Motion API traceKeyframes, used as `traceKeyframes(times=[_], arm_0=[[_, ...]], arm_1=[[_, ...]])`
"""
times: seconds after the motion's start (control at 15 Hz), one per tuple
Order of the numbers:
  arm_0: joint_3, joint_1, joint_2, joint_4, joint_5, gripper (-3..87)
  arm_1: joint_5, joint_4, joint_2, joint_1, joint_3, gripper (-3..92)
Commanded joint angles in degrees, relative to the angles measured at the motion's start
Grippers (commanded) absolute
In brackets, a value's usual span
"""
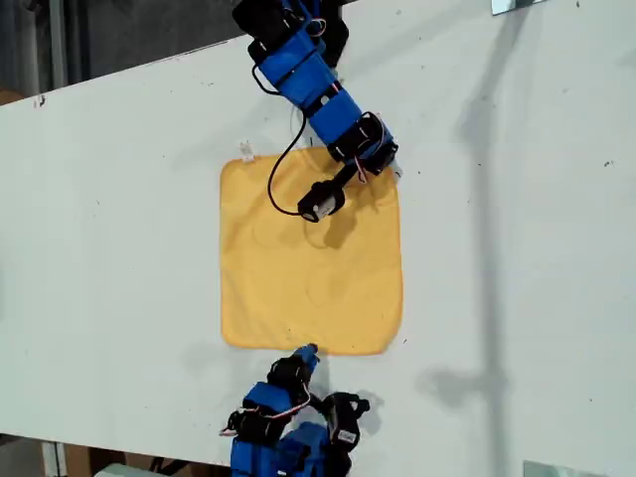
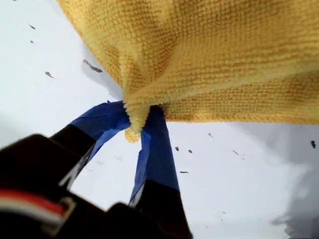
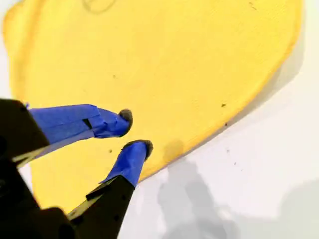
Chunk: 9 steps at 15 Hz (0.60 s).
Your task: Grasp corners of a square towel and fold twice.
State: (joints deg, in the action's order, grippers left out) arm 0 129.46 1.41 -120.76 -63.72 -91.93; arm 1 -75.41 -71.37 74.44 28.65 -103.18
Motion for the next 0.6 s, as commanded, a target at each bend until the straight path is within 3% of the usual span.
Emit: traceKeyframes(times=[0.0, 0.2, 0.33, 0.4, 0.47, 0.53], arm_0=[[-12.30, 9.76, 15.03, 0.00, -9.58, 10.1], [-17.84, 17.58, 19.25, -5.71, -27.77, 11.8], [-17.93, 21.80, 20.57, -4.22, -39.99, 12.6], [-18.81, 23.47, 20.65, -7.82, -47.20, 12.8], [-19.69, 24.61, 19.95, -10.63, -51.94, 13.1], [-20.57, 25.49, 20.48, -9.05, -55.02, 13.1]], arm_1=[[-0.09, -1.14, 0.09, -0.44, 0.18, -0.1], [-0.09, -0.97, -0.26, -0.44, 0.26, -0.1], [0.18, -0.88, -1.14, -0.53, 0.35, -0.1], [0.09, -0.88, -1.41, -0.44, 0.35, -0.1], [-0.09, -0.88, -1.76, -0.09, 0.35, -0.1], [-0.09, -0.70, -2.11, 0.18, 0.35, -0.1]])
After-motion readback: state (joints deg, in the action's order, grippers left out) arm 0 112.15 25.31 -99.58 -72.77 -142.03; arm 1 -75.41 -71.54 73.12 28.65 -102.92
